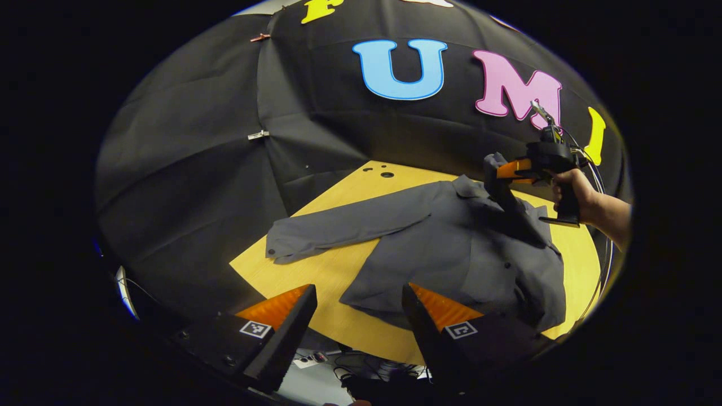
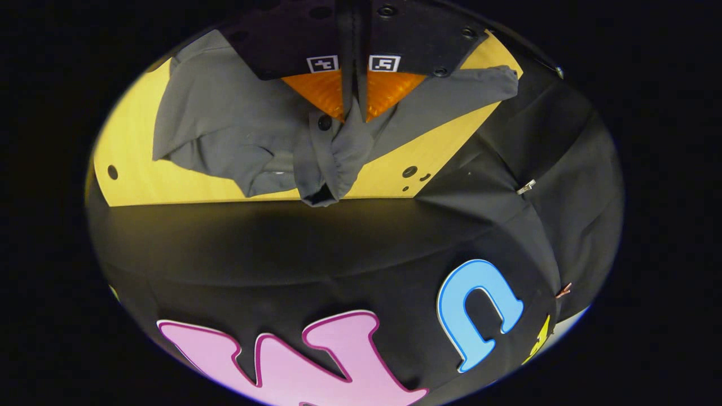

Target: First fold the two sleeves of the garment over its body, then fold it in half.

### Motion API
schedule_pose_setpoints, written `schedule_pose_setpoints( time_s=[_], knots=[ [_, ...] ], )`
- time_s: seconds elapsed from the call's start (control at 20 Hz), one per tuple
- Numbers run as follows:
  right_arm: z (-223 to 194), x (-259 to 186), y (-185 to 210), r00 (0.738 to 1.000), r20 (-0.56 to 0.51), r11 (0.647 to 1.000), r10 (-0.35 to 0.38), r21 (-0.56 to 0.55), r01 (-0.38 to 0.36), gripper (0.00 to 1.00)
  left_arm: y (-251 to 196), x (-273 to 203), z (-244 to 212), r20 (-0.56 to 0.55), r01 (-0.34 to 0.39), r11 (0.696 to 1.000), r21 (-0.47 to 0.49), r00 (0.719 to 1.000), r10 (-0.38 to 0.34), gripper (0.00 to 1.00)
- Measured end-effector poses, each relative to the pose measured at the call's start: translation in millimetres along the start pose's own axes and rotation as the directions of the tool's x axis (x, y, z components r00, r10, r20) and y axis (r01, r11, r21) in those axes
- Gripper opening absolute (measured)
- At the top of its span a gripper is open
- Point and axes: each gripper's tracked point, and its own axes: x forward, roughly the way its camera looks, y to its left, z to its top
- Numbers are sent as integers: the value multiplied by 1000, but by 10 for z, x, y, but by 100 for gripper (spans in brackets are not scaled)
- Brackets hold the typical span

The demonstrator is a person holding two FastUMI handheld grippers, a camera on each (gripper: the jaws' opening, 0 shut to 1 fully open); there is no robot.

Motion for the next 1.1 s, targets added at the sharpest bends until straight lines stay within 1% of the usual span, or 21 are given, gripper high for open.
schedule_pose_setpoints(
  time_s=[0.15,0.3,0.45,0.5,0.55,0.65,0.7,0.75,0.8,0.85,0.9,1.1],
  knots=[
    [-182,135,143,998,-38,998,48,51,-46,5,36,-112,-118,-24,-4,1000,-27,1000,3,96],
    [-325,187,123,996,-63,998,60,35,-58,5,-44,-141,-132,-40,7,998,-64,999,-10,96],
    [-492,152,195,989,-120,995,91,40,-86,8,-91,-137,-113,-50,-4,998,-63,999,1,96],
    [-542,154,266,986,-127,994,110,40,-106,1,-136,-138,-94,-49,4,998,-68,999,-7,96],
    [-574,131,319,985,-126,992,122,33,-119,10,-190,-134,-59,-47,19,997,-76,999,-22,95],
    [-599,21,412,982,-119,989,148,12,-147,41,-274,-81,-15,-45,54,996,-72,997,-58,96],
    [-638,-20,448,981,-118,988,153,1,-154,65,-274,-36,-2,-44,57,997,-60,997,-60,96],
    [-653,-85,441,982,-118,989,149,-10,-151,60,-255,-2,41,-35,53,998,-46,998,-55,96],
    [-667,-180,413,983,-119,990,138,-17,-141,89,-247,39,96,-21,53,998,-32,998,-54,96],
    [-669,-269,353,987,-111,993,116,-14,-118,91,-219,84,159,-9,48,999,-14,999,-48,96],
    [-660,-380,300,991,-102,996,88,5,-88,99,-160,145,213,4,30,1000,-1,1000,-30,95],
    [-624,-907,99,999,-53,993,1,116,5,99,183,447,497,43,-25,999,-25,999,26,96]
  ],
)
